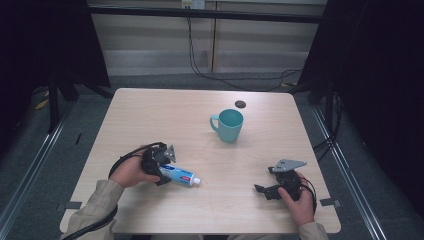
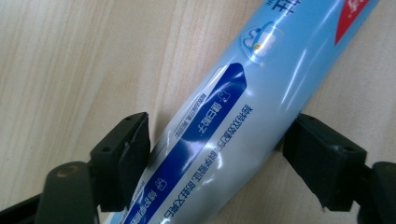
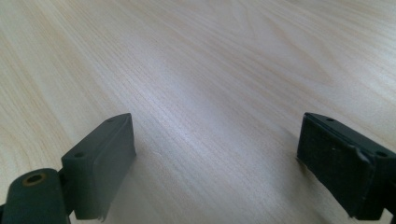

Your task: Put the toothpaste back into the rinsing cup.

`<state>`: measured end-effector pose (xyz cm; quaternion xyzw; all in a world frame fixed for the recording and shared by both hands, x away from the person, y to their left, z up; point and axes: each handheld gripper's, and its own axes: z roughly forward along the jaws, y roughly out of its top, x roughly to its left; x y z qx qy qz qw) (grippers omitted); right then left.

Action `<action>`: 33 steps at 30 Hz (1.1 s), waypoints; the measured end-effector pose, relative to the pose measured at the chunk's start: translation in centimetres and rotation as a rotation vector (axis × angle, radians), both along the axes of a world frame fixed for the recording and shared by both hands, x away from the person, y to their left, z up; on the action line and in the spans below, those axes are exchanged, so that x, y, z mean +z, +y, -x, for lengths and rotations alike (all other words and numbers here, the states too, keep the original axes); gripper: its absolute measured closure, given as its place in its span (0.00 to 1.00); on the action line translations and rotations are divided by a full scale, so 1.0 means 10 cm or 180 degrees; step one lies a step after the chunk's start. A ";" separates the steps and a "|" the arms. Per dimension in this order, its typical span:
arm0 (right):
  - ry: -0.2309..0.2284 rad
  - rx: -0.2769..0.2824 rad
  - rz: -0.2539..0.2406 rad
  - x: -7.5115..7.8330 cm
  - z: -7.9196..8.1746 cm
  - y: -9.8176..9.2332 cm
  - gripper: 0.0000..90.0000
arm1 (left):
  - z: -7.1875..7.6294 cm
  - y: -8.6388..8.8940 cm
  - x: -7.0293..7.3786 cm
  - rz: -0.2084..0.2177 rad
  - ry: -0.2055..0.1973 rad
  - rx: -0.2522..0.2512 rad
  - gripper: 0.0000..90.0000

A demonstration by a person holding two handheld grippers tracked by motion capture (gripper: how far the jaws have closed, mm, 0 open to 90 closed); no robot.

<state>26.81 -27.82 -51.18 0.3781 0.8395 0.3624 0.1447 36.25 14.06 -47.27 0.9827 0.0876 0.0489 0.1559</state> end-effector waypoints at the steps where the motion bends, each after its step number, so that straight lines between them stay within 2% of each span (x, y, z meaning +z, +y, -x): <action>1: 0.0000 0.0000 0.0000 0.00 0.00 0.00 0.12 | 0.00 0.00 0.00 0.0000 0.0000 0.0000 0.30; 2: 0.0000 0.0000 0.0000 0.00 0.00 0.00 0.12 | 0.01 0.01 0.00 0.0035 0.0027 0.0002 0.30; 4: -0.0002 -0.0004 0.0002 0.00 0.00 0.00 0.12 | 0.01 0.01 0.01 -0.0001 0.0091 -0.0048 0.37; 6: 0.0000 0.0000 -0.0001 0.00 0.00 0.00 0.12 | 0.04 -0.02 0.03 -0.0114 0.0180 -0.0058 0.45; 7: 0.0000 0.0000 -0.0001 0.00 0.00 0.00 0.12 | 0.04 -0.02 0.03 -0.0114 0.0180 -0.0058 0.47; 9: 0.0001 0.0000 -0.0001 0.00 0.00 0.00 0.12 | 0.05 -0.06 0.05 -0.0218 0.0185 -0.0102 0.50; 11: 0.0000 0.0000 0.0000 0.00 0.00 0.00 0.12 | 0.07 -0.08 0.06 -0.0282 0.0184 -0.0163 0.60; 13: -0.0002 -0.0003 0.0002 0.00 0.00 0.00 0.12 | 0.07 -0.08 0.07 -0.0241 0.0185 -0.0139 0.70; 14: -0.0002 -0.0003 0.0002 0.00 0.00 0.00 0.12 | 0.07 -0.07 0.10 -0.0228 0.0175 -0.0150 0.70; 15: -0.0004 -0.0003 0.0003 0.00 0.00 0.00 0.12 | 0.06 -0.06 0.13 -0.0257 0.0240 -0.0115 0.80; 19: -0.0004 0.0000 -0.0001 0.00 0.00 0.00 0.12 | 0.07 -0.07 0.14 -0.0299 0.0202 -0.0187 0.81; 21: -0.0004 -0.0001 0.0000 0.00 0.00 0.00 0.12 | 0.08 -0.08 0.16 -0.0338 0.0210 -0.0141 0.82; 22: -0.0004 -0.0001 0.0000 0.00 0.00 0.00 0.12 | 0.09 -0.08 0.15 -0.0264 0.0188 -0.0075 0.82; 25: -0.0004 -0.0001 0.0000 0.00 0.00 0.00 0.12 | 0.08 -0.07 0.16 -0.0324 0.0201 -0.0079 0.82; 26: -0.0004 -0.0001 0.0000 0.00 0.00 0.00 0.12 | 0.08 -0.06 0.17 -0.0289 0.0202 -0.0036 0.82; 28: -0.0004 0.0000 0.0001 0.00 0.00 0.00 0.12 | 0.08 -0.05 0.18 -0.0294 0.0222 -0.0024 0.82; 29: -0.0004 -0.0001 0.0001 0.00 0.00 0.00 0.12 | 0.09 -0.06 0.18 -0.0298 0.0180 -0.0039 0.82; 33: -0.0001 -0.0002 0.0003 0.00 0.00 0.00 0.12 | 0.10 -0.06 0.23 -0.0287 0.0211 -0.0020 0.82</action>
